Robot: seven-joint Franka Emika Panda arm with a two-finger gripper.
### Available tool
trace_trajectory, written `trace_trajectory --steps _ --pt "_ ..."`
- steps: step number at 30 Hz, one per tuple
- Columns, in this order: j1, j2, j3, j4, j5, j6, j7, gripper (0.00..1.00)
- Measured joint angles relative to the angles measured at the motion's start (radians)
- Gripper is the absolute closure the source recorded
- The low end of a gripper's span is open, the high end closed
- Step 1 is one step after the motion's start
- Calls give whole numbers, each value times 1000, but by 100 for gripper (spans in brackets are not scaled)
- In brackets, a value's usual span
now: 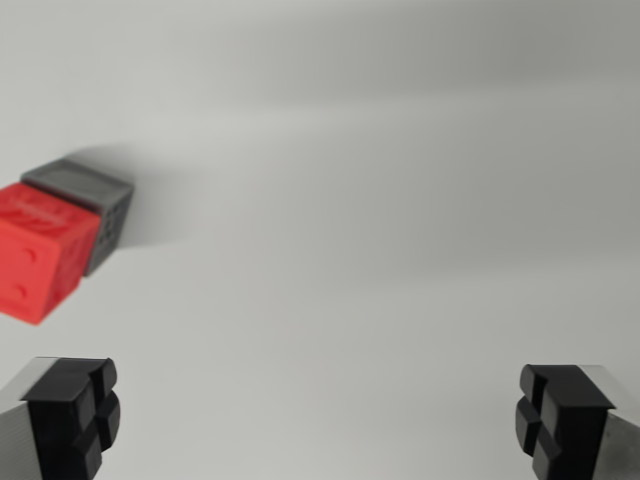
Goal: Destack cube
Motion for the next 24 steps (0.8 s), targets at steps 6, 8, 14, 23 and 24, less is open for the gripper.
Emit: trace_trajectory --steps 6,8,14,23,24 --pt "21 9 9 -14 1 26 66 0" --pt "29 13 11 -18 1 35 90 0" --pt "52 25 19 -28 2 62 163 0" --pt "92 51 31 -39 2 106 284 0" --pt "97 55 33 -40 2 111 299 0"
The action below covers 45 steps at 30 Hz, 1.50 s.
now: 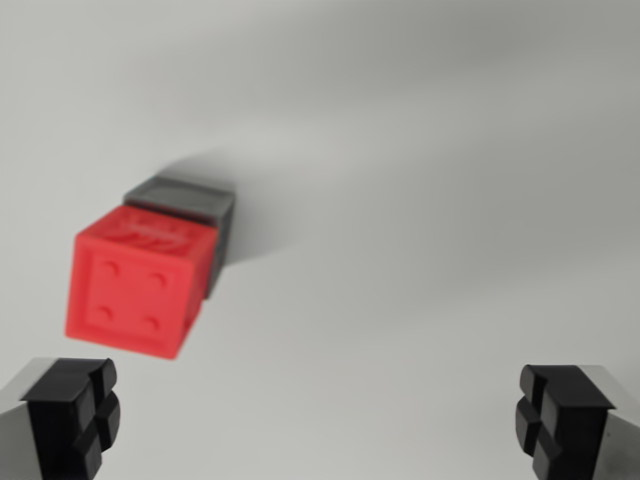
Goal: Destack cube
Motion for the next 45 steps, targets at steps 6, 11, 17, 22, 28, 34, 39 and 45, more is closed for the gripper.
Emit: trace_trajectory --steps 6,11,17,22,28,34,39,45 --pt "30 21 5 -2 0 29 82 0" --pt "57 42 9 -2 0 54 155 0" --pt "93 69 10 1 -1 83 244 0" --pt "124 94 11 8 -2 106 319 0" --pt "155 129 10 17 -5 138 382 0" --pt "155 183 4 12 -8 194 384 0" --pt "156 222 2 10 -10 235 385 0" --pt "158 263 0 9 -12 278 387 0"
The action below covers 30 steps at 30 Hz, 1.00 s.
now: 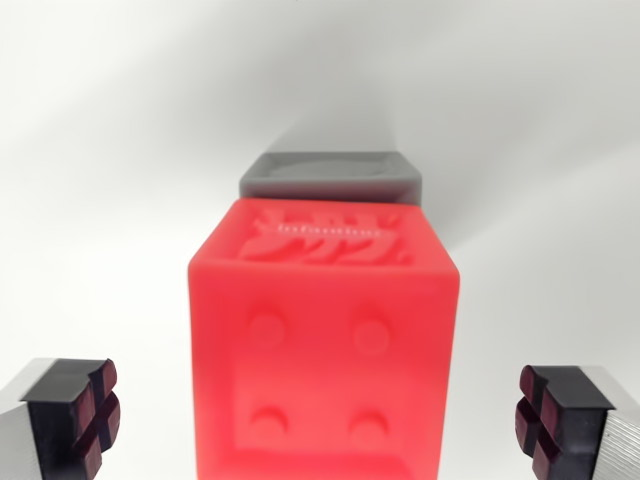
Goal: Destack cube
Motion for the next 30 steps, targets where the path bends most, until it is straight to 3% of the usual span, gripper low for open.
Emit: trace_trajectory --steps 18,19,30 --pt "7 75 -8 7 -1 68 2 0" --pt "7 75 -8 7 -1 68 2 100" --pt "8 75 -8 8 -1 68 2 100"
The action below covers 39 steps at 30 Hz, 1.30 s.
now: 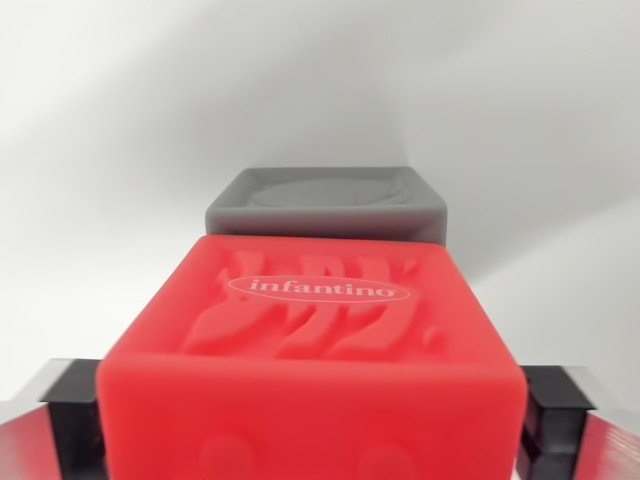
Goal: Destack cube
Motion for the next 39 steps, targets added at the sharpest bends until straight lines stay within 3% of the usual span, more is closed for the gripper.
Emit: trace_trajectory --steps 27,39 --pt "0 -1 0 0 0 -1 0 100" --pt "0 -34 0 -3 0 -26 0 100"
